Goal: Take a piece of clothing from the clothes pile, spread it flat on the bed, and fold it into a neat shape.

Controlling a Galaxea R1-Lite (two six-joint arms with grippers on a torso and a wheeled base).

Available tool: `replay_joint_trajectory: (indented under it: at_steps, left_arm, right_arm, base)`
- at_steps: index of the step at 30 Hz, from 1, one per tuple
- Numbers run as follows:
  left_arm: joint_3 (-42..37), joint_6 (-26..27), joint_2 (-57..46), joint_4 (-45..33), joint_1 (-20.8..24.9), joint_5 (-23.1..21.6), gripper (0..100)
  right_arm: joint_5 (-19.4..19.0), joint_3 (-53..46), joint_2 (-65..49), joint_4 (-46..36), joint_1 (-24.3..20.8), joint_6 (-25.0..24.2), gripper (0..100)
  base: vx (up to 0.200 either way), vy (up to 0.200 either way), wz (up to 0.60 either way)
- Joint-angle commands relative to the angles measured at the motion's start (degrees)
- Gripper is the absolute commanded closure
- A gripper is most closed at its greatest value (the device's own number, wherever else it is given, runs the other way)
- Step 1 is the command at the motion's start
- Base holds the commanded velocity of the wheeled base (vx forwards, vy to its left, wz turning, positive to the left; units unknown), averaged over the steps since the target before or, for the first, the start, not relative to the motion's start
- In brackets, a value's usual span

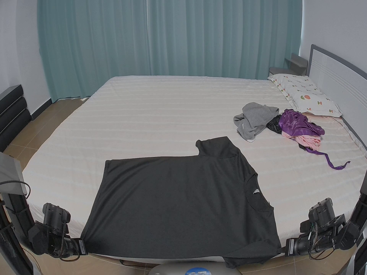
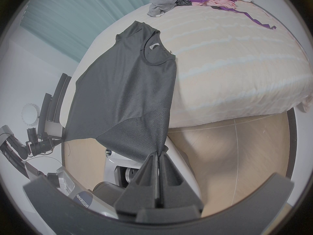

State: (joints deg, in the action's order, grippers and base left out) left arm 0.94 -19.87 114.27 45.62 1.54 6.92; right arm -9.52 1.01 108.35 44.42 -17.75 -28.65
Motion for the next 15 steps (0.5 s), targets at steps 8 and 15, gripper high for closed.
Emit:
replay_joint_trajectory:
  at_steps: [8, 15]
  left_arm:
    - [-0.9, 1.6, -4.3, -4.8, 1.0, 0.2, 100]
    - [-0.9, 2.7, -6.3, -9.0, 1.9, 0.2, 100]
  right_arm:
    - [0.2, -1.0, -4.2, -3.7, -1.1, 0.0, 100]
    - [0.6, -1.0, -6.2, -6.3, -3.3, 0.0, 100]
  base:
    - [0.0, 0.0, 0.0]
    - [0.0, 0.0, 0.0]
